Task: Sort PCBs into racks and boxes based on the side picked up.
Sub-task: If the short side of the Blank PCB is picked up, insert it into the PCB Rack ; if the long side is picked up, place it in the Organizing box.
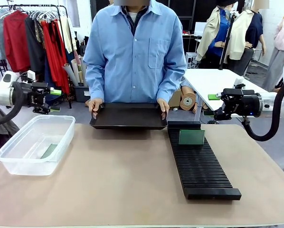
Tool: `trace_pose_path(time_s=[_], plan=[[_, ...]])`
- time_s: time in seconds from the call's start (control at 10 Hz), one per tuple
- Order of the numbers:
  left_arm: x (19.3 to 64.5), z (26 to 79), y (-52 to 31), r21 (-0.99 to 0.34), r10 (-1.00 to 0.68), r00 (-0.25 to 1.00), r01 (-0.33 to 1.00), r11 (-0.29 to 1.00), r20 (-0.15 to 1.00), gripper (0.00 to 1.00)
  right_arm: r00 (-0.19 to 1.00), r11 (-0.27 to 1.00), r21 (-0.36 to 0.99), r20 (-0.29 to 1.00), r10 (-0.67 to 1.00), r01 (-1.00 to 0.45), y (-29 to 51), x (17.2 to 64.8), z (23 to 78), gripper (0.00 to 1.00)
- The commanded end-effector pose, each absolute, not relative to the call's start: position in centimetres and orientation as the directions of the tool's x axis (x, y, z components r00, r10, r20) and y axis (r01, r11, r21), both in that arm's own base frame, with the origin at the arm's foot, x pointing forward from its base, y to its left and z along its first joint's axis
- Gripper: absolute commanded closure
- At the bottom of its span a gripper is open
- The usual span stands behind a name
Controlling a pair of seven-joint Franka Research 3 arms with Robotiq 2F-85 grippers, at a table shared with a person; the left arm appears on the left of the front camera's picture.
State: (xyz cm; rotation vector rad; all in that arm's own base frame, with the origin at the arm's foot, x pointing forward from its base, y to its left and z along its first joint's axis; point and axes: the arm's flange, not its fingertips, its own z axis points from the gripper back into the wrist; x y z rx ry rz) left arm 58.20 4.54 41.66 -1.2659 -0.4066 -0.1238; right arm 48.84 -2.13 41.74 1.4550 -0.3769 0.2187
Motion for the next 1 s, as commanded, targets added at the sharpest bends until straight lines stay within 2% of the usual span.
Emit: trace_pose_path(time_s=[0.0,0.1,0.2,0.3,0.4,0.9], plan=[[58.31,41.95,4.57,-0.895,0.124,0.900,0.383,0.228,0.417,0.00,0.921,0.105,0.922,0.381,-0.080,-0.373,-2.03,48.81,41.98,0.00],[58.30,42.39,4.50,-0.893,0.122,0.892,0.408,0.192,0.434,0.00,0.921,0.105,0.922,0.381,-0.080,-0.373,-2.03,48.81,41.98,0.00],[58.25,42.38,4.37,-0.886,0.116,0.892,0.405,0.227,0.438,0.00,0.921,0.105,0.922,0.381,-0.080,-0.373,-2.03,48.81,41.98,0.00],[58.44,42.38,4.32,-0.864,0.114,0.888,0.392,0.316,0.445,0.00,0.921,0.105,0.922,0.381,-0.080,-0.373,-2.03,48.81,41.98,0.00],[58.18,42.24,3.98,-0.896,0.113,0.905,0.375,0.240,0.409,0.00,0.921,0.105,0.922,0.381,-0.080,-0.373,-2.03,48.81,41.98,0.00],[58.18,42.24,3.98,-0.896,0.113,0.905,0.375,0.240,0.409,0.00,0.921,0.105,0.922,0.381,-0.080,-0.373,-2.03,48.81,41.98,0.00]])
